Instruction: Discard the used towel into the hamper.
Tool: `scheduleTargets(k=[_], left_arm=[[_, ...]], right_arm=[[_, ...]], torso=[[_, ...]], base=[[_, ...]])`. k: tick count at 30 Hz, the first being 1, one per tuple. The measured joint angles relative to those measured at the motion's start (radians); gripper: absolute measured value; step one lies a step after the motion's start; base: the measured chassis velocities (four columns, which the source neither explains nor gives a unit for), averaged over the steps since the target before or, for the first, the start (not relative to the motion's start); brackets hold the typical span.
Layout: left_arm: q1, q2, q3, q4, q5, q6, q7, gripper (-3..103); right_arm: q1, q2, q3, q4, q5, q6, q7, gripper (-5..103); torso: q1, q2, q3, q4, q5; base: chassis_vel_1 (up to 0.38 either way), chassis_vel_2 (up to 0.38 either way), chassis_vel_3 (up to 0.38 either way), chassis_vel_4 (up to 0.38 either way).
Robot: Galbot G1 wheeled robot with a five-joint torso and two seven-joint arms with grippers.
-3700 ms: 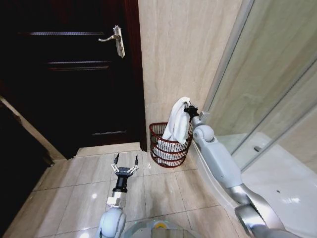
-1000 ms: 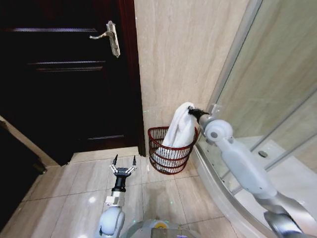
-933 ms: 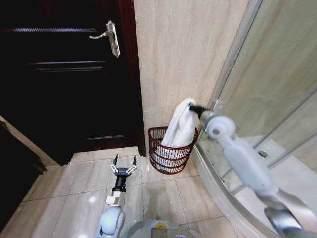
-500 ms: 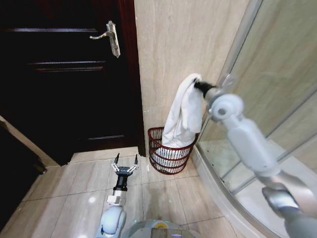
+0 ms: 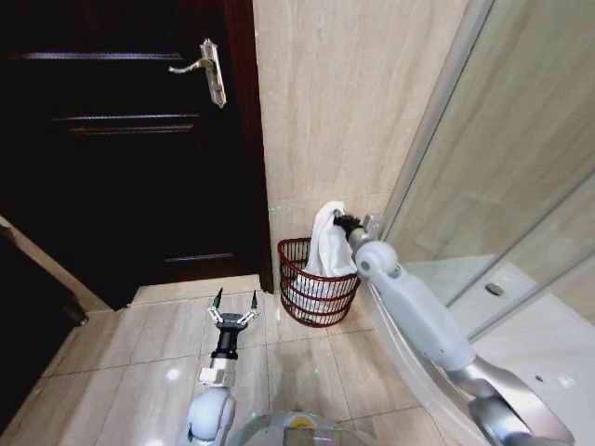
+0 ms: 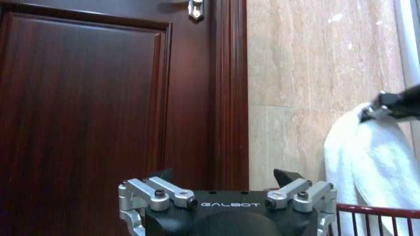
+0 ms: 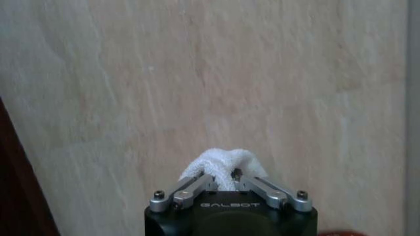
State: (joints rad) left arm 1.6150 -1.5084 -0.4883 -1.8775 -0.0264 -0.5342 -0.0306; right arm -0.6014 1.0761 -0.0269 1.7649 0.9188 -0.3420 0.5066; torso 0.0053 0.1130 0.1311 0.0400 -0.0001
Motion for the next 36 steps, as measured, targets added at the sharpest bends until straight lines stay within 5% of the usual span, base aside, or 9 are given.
scheduleTargets(k=[3,9,17,36], left_arm=[[0.004,-0.001,0.0,0.001,-0.003,-0.005,-0.002,100],[0.019,0.0,-0.007,-0.011,-0.009,-0.014,-0.022,100],[0.036,0.002,-0.014,-0.02,-0.023,-0.032,-0.035,100],[0.066,0.002,-0.026,-0.015,-0.029,-0.06,-0.048,100]], right_arm=[[-0.017,-0.013,0.001,0.018,0.026,-0.014,0.025,5],[0.004,-0.072,-0.035,0.073,0.264,-0.147,0.157,5],[0.031,-0.097,-0.074,0.032,0.416,-0.227,0.215,5],[0.064,-0.011,-0.097,-0.184,0.469,-0.315,0.2,5]], torso=[[0.0,0.0,0.0,0.0,0.0003],[0.0,0.0,0.0,0.0003,-0.0002],[0.0,0.0,0.0,0.0003,0.0001],[0.0,0.0,0.0,0.0002,-0.0001]], base=[[0.0,0.0,0.0,0.0],[0.0,0.0,0.0,0.0],[0.0,0.0,0.0,0.0],[0.0,0.0,0.0,0.0]])
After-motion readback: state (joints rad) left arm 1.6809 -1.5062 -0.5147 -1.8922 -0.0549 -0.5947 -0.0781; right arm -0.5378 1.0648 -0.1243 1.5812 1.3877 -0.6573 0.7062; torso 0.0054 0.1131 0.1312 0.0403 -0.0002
